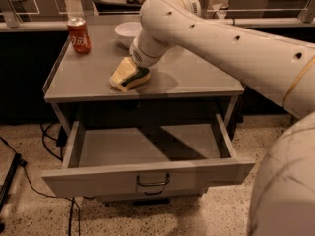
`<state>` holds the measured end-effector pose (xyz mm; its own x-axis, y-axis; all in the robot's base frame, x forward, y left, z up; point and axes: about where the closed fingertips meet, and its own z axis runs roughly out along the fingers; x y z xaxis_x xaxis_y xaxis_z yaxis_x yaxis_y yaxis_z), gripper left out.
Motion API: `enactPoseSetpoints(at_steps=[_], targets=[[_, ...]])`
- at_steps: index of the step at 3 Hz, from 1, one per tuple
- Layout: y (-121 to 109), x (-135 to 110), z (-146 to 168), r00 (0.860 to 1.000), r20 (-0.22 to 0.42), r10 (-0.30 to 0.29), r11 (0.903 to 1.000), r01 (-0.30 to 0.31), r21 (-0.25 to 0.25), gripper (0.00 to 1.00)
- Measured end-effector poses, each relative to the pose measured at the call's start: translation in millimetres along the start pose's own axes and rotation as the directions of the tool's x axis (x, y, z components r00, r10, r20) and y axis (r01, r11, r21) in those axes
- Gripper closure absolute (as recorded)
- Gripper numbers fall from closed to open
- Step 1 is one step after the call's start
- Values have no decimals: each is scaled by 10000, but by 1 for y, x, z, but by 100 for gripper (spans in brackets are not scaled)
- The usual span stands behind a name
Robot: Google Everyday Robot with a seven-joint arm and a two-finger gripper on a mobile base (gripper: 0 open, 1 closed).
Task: Place sponge into top drawer
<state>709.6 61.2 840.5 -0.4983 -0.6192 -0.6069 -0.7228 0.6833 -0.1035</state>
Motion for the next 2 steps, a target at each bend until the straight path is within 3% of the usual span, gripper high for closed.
enactPoseSetpoints(at_steps=[2], targets=[[-7, 12, 8, 9972, -636, 395, 9991, -386, 157, 0]])
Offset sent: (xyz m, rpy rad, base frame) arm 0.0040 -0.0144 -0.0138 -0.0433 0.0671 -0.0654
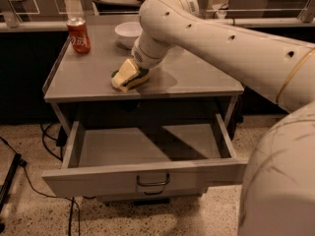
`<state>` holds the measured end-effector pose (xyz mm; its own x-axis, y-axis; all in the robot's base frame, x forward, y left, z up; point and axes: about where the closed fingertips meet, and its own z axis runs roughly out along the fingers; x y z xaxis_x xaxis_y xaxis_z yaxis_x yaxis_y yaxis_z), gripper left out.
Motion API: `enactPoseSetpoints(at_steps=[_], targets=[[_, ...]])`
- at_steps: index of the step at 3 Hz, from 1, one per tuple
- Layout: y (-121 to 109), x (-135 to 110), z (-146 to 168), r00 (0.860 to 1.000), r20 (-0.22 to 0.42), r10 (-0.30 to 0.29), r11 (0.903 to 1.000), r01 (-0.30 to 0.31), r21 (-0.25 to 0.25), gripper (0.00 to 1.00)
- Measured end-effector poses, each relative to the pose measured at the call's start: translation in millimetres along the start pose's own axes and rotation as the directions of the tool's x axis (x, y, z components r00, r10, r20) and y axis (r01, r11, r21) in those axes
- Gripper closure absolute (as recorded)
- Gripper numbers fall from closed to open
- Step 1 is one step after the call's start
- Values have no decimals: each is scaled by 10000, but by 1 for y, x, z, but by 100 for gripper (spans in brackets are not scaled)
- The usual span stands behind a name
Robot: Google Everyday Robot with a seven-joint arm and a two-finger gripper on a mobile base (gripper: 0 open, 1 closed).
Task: Place sponge into top drawer
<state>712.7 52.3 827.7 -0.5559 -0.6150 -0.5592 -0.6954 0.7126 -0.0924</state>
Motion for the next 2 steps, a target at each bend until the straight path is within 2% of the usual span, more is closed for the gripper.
enactPoseSetpoints(at_steps=[2], targets=[[0, 1, 1, 9999, -2, -121, 9998, 121, 137, 0]])
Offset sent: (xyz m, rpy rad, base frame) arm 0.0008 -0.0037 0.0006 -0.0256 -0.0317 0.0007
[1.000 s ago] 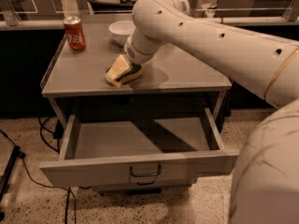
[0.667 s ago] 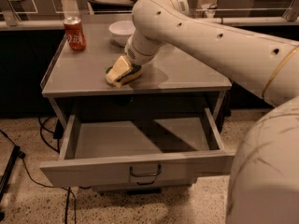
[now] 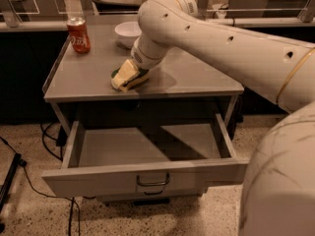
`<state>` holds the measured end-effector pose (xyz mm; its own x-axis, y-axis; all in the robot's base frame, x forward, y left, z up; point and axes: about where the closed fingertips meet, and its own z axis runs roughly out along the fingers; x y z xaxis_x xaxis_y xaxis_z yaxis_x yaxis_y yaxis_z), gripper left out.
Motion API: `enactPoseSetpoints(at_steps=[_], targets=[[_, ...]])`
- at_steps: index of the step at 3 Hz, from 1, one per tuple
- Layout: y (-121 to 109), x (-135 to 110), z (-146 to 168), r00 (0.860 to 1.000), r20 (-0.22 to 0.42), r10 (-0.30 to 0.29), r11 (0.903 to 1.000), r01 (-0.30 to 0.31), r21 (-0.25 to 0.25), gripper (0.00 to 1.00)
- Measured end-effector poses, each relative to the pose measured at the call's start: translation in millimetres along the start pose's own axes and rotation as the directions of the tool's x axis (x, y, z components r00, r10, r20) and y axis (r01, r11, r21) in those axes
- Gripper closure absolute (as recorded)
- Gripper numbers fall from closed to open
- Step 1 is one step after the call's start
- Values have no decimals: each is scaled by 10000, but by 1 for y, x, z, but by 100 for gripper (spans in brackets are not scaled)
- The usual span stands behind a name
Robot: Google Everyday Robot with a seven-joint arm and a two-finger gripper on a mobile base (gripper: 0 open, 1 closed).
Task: Place sponge into top drawer
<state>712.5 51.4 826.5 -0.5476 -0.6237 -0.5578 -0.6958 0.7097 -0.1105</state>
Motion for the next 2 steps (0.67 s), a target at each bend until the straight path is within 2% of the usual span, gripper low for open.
enactPoseSetpoints(at_steps=[2], targets=[[15, -4, -24, 9992, 380, -112, 9992, 126, -369, 0]])
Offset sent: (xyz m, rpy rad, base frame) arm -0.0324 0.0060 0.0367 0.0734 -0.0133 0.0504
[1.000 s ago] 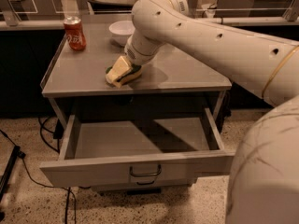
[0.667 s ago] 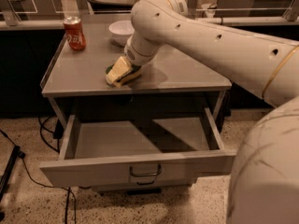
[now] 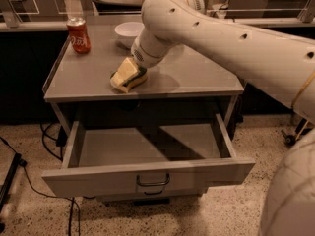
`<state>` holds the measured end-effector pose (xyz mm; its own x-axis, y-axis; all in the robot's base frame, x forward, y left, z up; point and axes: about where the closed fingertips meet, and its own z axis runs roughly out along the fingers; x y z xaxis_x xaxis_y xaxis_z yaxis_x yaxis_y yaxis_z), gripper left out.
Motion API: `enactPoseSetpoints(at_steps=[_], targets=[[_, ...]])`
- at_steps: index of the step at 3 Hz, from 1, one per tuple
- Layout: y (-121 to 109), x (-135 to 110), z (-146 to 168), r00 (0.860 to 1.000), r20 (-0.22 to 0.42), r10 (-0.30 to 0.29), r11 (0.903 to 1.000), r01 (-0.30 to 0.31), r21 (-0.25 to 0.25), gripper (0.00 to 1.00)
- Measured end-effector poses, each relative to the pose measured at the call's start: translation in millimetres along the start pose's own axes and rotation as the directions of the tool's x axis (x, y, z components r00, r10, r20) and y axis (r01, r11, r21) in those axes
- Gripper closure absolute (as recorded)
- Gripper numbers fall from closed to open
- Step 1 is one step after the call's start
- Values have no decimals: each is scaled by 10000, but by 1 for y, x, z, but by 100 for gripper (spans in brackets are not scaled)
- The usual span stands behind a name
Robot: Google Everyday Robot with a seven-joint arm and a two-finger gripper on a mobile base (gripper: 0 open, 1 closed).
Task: Place sponge into top drawer
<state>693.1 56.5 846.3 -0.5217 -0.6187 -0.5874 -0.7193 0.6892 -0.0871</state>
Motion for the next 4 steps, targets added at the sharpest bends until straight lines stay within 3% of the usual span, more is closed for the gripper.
enactPoseSetpoints(at_steps=[2, 4], targets=[[15, -2, -14, 9997, 227, -7, 9988, 18, -487, 0], [30, -2, -6, 9970, 683, -363, 9921, 441, -1174, 0]])
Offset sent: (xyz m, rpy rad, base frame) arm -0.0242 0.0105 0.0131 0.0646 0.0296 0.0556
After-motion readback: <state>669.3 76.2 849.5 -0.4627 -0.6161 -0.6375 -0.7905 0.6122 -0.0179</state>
